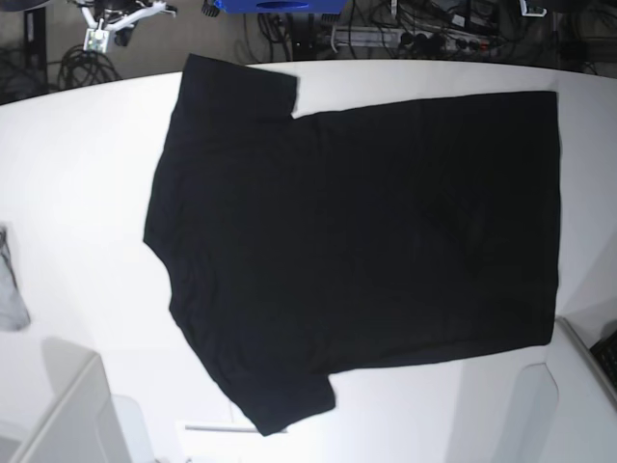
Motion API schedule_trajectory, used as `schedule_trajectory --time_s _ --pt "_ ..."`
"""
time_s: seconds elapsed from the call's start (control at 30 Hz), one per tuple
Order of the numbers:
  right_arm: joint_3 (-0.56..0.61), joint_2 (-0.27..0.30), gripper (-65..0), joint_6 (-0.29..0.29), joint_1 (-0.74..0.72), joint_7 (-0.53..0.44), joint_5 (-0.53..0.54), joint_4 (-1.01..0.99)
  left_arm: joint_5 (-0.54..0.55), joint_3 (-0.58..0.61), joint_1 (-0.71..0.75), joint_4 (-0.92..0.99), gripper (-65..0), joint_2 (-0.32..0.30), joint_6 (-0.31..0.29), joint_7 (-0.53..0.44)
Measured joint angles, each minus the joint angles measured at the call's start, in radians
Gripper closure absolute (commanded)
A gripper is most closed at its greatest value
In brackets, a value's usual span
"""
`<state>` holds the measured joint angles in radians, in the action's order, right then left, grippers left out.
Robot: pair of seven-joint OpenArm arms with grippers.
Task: Fold the T-shirt properly
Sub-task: 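Lower both grippers toward the shoulder corners of the black T-shirt, then grasp the shirt's shoulder corners with the left and right grippers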
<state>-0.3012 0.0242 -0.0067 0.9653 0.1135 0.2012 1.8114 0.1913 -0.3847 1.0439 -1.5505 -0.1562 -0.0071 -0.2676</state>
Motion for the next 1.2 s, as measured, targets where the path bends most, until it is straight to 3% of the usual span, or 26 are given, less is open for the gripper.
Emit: schedule_trajectory --time_s 0.17,0.4,0.53,0.6,0.63,0.73,0.8,0.93,1.03,1.07,1.13,1.2 --pt "0.007 0.0 0.0 0.003 -0.027 0.007 0.002 0.096 0.135 0.0 0.032 -0.169 0.0 -0.003 -0.002 -0.003" --pt "0.152 0.002 0.0 0.004 -0.138 0.011 0.003 0.147 0.22 0.0 0.011 -0.283 0.0 -0.004 0.003 0.012" --pt "0.229 0.003 0.0 0.006 -0.189 0.004 0.004 0.159 0.322 -0.022 0.001 -0.316 0.0 -0.073 -0.017 0.163" --pt "0.249 0.003 0.0 0.006 -0.201 0.003 0.005 0.159 0.433 -0.064 -0.024 -0.314 0.0 -0.099 0.006 0.204" --pt "0.256 0.001 0.0 0.006 -0.206 0.008 0.004 0.159 0.486 -0.089 -0.037 -0.311 0.0 -0.11 -0.011 0.229" --pt "0.256 0.001 0.0 0.003 -0.228 0.075 0.043 0.162 0.614 -0.172 -0.051 -0.314 0.0 -0.114 -0.227 0.332" --pt "0.248 0.006 -13.1 0.002 -0.249 0.114 0.157 0.164 0.664 -0.248 -0.091 -0.303 0.0 -0.103 -0.362 0.424" --pt "0.2 0.058 -33.8 0.005 -0.276 0.201 0.407 0.163 0.675 -0.457 -0.23 -0.225 0.0 -0.084 -0.512 0.668" --pt "0.149 0.106 -34.4 -0.005 -0.292 0.246 0.56 0.163 0.673 -0.628 -0.323 -0.146 -2.0 -0.032 -0.649 0.85" --pt "0.13 0.119 -34.1 0.0 -0.296 0.262 0.599 0.162 0.668 -0.688 -0.351 -0.109 -8.4 -0.026 -0.703 0.918" --pt "0.09 0.133 -34.1 -0.001 -0.309 0.299 0.642 0.146 0.658 -0.771 -0.384 -0.064 -23.9 -0.03 -0.68 0.992" --pt "0.055 0.135 -34.1 0.0 -0.327 0.35 0.667 0.114 0.657 -0.806 -0.391 -0.042 -37.8 -0.042 -0.675 0.997"
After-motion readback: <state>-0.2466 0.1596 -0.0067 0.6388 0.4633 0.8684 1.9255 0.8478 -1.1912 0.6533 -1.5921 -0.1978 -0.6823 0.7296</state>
